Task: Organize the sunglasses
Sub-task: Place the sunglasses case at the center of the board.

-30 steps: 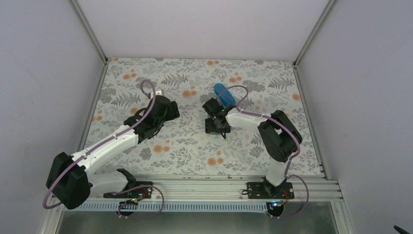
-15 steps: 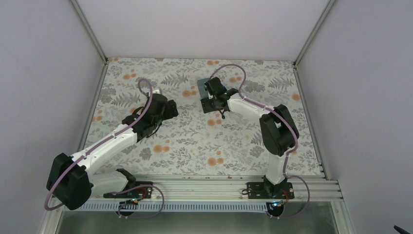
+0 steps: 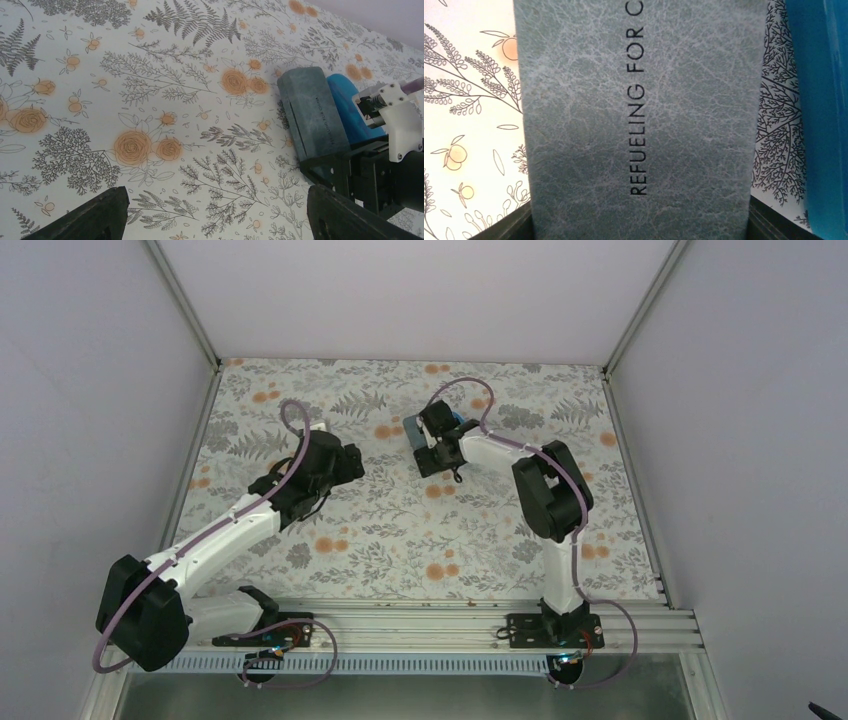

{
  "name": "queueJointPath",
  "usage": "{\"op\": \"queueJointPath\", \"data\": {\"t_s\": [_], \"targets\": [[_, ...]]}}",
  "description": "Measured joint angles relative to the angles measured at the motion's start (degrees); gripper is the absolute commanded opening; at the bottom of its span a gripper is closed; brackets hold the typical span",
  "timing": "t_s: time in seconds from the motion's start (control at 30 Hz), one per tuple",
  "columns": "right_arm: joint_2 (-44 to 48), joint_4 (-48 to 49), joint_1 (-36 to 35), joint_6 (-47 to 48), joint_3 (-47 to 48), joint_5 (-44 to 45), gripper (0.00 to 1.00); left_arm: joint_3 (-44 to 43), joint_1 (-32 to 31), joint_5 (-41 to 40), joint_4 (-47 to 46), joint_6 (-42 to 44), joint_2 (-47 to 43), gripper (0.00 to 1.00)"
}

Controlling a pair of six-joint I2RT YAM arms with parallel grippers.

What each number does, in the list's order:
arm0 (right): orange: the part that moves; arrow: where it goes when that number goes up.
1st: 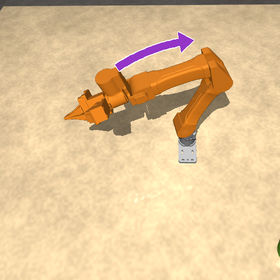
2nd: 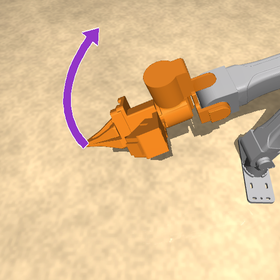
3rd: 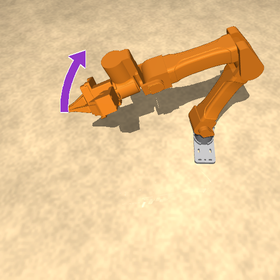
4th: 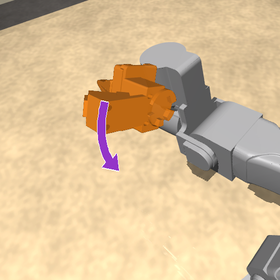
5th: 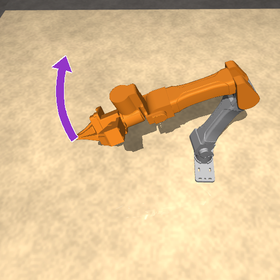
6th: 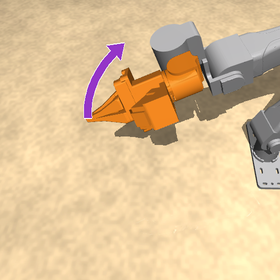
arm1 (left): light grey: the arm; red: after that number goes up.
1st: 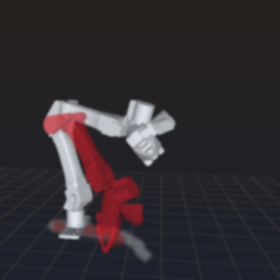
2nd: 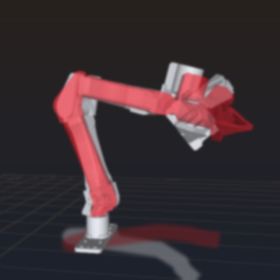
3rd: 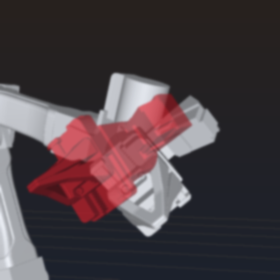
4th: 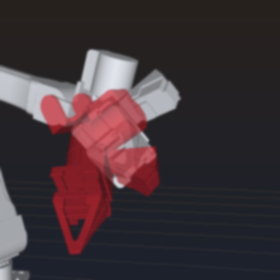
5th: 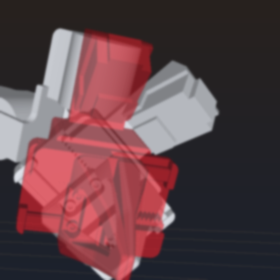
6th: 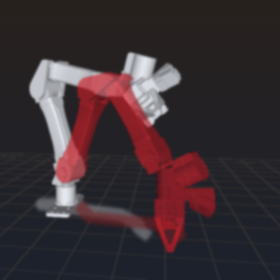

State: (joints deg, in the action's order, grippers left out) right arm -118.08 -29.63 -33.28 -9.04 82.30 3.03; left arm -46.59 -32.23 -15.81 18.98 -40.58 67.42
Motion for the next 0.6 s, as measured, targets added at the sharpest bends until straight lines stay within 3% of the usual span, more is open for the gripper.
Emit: {"op": "queueJointPath", "data": {"t_s": [0.23,0.47,0.6], "targets": [[-0.9,-0.2,0.4,-0.2,0.7,0.0,0.67,0.0,0.7,0.5,0.1,0.0,-0.1,0.89],[-0.9,-1.6,0.4,-0.3,0.9,-0.2,0.89,0.0,0.7,1.4,0.2,0.1,-0.4,0.89],[-0.6,-2.2,0.4,-0.4,1.5,-1.1,0.96,0.0,0.8,1.5,0.5,0.2,-0.4,0.89]]}}
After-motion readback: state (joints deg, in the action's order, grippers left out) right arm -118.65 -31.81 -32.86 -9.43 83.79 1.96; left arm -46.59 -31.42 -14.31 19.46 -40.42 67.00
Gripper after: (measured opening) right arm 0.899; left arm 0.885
